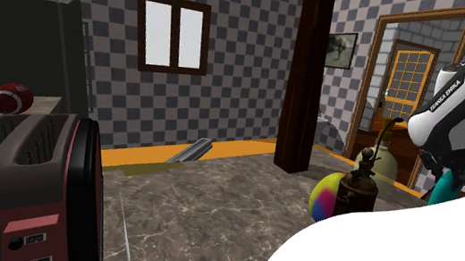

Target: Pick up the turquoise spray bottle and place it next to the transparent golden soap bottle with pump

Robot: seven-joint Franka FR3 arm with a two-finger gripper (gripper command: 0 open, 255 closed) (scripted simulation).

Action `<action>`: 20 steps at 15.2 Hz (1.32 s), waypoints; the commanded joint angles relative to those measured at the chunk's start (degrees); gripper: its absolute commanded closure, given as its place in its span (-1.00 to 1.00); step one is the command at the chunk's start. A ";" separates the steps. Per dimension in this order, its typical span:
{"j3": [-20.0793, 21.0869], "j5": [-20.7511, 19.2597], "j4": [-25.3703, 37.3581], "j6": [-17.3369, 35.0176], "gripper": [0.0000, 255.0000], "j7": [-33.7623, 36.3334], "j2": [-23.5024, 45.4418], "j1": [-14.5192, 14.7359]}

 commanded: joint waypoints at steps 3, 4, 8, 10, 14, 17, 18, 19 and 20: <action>-0.16 -0.23 -0.03 0.23 1.00 0.28 0.16 0.15; -0.16 -0.23 -0.03 0.23 1.00 0.28 0.16 0.15; -0.15 -0.23 -0.04 0.22 -1.00 0.27 0.16 0.14; -0.15 -0.23 -0.04 0.23 -1.00 0.27 0.16 0.14; 1.15 1.14 -2.93 -0.75 -1.00 -0.30 -3.71 -0.76; 2.39 2.65 -5.25 -1.74 -1.00 -1.05 -7.10 -1.61; 2.39 2.66 -5.25 -1.74 -1.00 -1.05 -7.10 -1.61; 2.38 2.65 -5.25 -1.74 -1.00 -1.04 -7.10 -1.61; 2.38 2.66 -5.25 -1.74 -1.00 -1.05 -7.10 -1.61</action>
